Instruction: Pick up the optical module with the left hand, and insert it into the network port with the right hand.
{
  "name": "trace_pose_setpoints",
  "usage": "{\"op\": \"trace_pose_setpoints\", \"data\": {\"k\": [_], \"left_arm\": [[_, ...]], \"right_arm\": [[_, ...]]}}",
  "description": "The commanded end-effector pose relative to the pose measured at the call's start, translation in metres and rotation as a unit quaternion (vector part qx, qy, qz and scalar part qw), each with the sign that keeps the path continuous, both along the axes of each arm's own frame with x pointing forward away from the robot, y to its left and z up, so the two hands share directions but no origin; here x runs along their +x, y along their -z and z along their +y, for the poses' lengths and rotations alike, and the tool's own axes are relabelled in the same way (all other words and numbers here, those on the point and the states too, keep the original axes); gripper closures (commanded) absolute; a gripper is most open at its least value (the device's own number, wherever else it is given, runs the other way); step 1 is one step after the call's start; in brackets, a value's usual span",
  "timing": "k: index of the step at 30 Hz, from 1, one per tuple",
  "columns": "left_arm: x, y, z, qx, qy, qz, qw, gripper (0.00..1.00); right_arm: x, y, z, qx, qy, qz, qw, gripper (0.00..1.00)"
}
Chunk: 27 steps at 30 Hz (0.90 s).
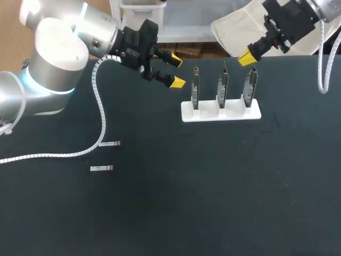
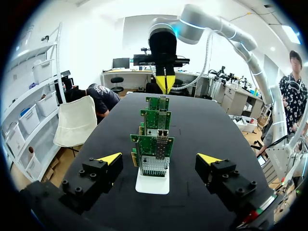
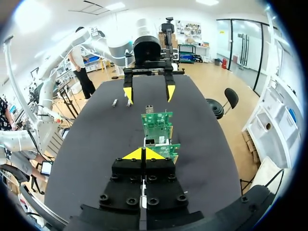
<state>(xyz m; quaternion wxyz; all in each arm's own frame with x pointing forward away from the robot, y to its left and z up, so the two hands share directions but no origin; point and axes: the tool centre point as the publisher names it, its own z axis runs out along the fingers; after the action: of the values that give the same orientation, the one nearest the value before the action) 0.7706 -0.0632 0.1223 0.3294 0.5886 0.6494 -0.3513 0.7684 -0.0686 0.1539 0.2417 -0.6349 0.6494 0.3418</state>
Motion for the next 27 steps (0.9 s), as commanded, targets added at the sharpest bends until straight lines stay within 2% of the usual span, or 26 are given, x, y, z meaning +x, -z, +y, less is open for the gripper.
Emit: {"op": "trace_pose_setpoints", "data": {"k": [1, 24, 25, 26, 27], "left_arm": [[0.001, 0.000, -0.001, 0.002, 0.000, 0.001, 1.000, 0.00], [0.001, 0.000, -0.001, 0.002, 0.000, 0.001, 1.000, 0.00], [0.001, 0.000, -0.001, 0.002, 0.000, 0.001, 1.000, 0.00], [0.001, 0.000, -0.001, 0.002, 0.000, 0.001, 1.000, 0.00], [0.001, 0.000, -0.001, 0.002, 0.000, 0.001, 1.000, 0.00]], "right_arm": [[0.008, 0.004, 0.001, -0.013, -0.011, 0.004, 1.000, 1.00], [0.003, 0.007, 0.011, -0.013, 0.005, 0.008, 1.000, 1.00], [0.002, 0.007, 0.011, -0.015, 0.008, 0.003, 1.000, 0.80], [0.002, 0.007, 0.011, -0.017, 0.010, 0.004, 1.000, 0.00], [0.002, 0.007, 0.011, -0.017, 0.010, 0.004, 1.000, 0.00]]}}
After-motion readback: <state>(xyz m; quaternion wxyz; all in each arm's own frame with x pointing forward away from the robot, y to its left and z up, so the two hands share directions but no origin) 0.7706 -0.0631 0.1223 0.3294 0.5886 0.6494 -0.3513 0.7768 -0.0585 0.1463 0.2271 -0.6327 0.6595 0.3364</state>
